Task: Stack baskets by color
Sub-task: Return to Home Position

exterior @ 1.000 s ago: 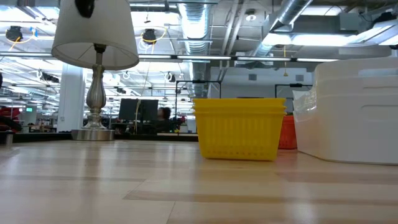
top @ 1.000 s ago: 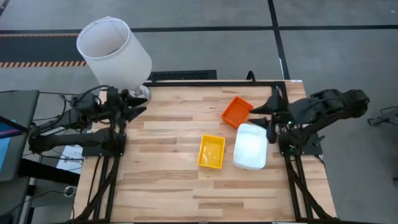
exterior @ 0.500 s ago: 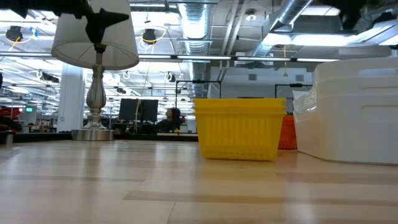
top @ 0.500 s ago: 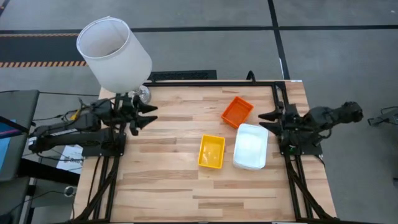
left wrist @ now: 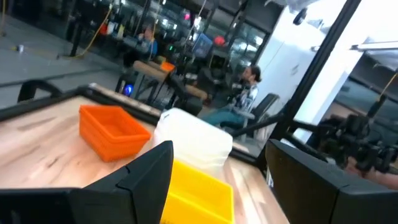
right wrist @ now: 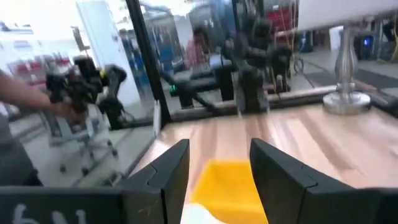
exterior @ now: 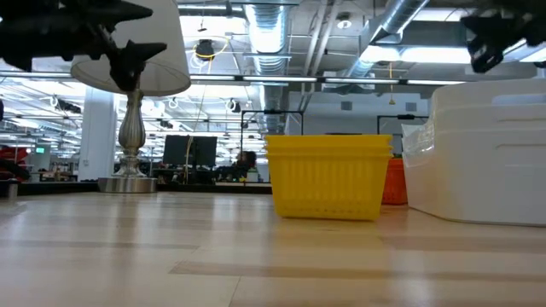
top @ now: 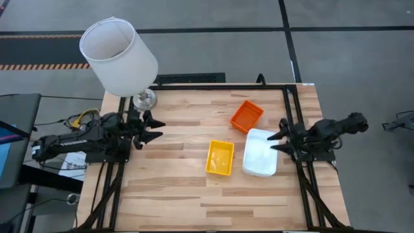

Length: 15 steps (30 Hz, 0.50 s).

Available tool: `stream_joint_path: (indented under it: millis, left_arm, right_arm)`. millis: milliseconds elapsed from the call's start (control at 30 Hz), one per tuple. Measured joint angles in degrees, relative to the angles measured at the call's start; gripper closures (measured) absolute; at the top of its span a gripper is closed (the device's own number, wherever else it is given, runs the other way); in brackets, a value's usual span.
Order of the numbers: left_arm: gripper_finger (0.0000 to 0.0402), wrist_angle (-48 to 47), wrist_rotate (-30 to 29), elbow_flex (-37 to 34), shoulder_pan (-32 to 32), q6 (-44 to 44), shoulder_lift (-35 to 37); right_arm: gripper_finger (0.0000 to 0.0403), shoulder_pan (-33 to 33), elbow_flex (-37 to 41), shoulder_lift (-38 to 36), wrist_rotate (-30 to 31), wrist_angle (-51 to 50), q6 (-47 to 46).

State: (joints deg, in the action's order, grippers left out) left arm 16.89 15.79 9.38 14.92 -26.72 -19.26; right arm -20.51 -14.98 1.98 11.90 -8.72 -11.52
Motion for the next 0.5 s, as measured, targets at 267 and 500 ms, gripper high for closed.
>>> stream_joint_path:
  millis: [267, 500]
  left_arm:
    - [0.0155, 2.47, -5.73, -7.99, -1.93, -2.08, 4.57]
    - [0.0155, -1.15, -10.03, -8.69, -4.56, -1.83, 5.45]
  right_arm:
    - [0.0209, 0.04, 9.59, -1.81, -0.21, 11.63, -0.4]
    - [0.0205, 0.13, 14.47, -1.68, -0.16, 18.49, -0.26]
